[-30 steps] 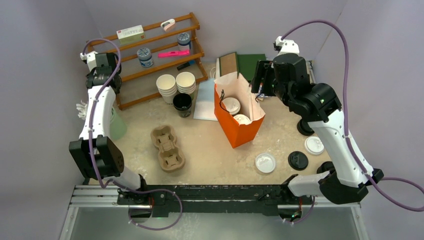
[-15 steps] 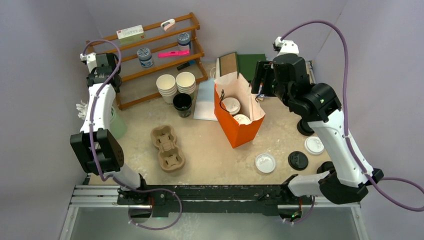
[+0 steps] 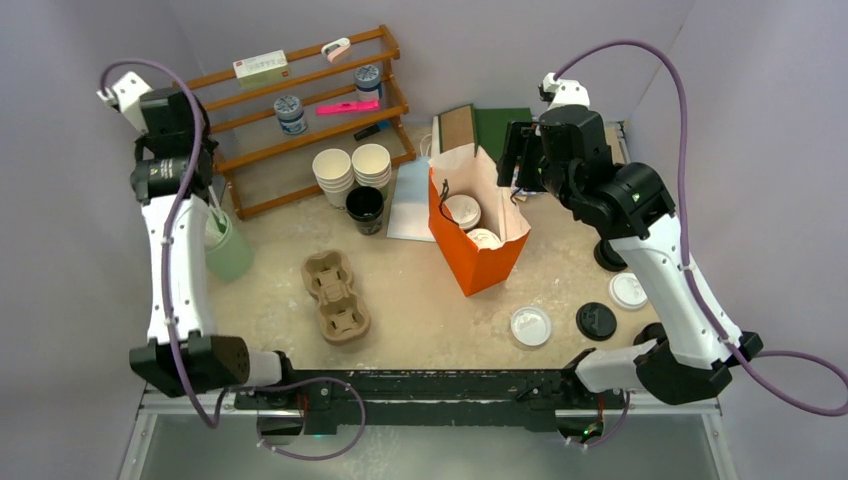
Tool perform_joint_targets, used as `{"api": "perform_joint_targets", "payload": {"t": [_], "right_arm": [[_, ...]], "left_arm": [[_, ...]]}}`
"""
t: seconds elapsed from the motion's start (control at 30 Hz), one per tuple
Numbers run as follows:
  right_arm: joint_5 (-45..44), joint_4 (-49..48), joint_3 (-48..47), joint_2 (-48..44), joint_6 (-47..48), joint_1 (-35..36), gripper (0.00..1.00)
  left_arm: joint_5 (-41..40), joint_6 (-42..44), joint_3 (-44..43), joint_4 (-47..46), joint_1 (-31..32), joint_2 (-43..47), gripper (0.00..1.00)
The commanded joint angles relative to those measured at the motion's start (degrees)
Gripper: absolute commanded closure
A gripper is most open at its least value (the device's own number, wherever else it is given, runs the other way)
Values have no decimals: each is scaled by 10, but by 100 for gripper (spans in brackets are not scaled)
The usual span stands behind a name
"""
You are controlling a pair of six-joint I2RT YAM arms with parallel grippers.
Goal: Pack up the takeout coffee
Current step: Pick up the straw from the storage cup, then place the straw in the takeout bag.
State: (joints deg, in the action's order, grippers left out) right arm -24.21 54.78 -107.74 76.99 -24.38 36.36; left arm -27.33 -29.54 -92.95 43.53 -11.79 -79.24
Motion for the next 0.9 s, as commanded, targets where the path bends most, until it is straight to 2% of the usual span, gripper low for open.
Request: {"api": "perform_joint_targets", "payload": {"t": [0.0,0.13,0.27,0.33,0.47,0.57,0.7,0.87], "right_arm": [[9,-20,1,-13,6,0,30],[-13,-32,0,-32,14,0,31],[-47,-54,12,-61,28,0,32],[-66,-58,17,-70,32,0,33],[-95,-69,21,-83,46,0,34],[-110,-82,20,-91,57,0,35],[-117,-86,22,-96,62,0,35],[-118,-91,40,-108,60,0,35]], "left_arm": [[124,-68,-44,-54,-3,68,100],[307,-142,-41,-168,-3,103,100],[479,-236,-101,-224,-2,64,100],[528,-272,-114,-255,15,47,100],[507,-266,-160,-253,121,11,100],[523,-272,-191,-242,187,-23,100],[508,-272,-197,-261,290,-46,100],[518,-274,-208,-301,379,-73,100]]}}
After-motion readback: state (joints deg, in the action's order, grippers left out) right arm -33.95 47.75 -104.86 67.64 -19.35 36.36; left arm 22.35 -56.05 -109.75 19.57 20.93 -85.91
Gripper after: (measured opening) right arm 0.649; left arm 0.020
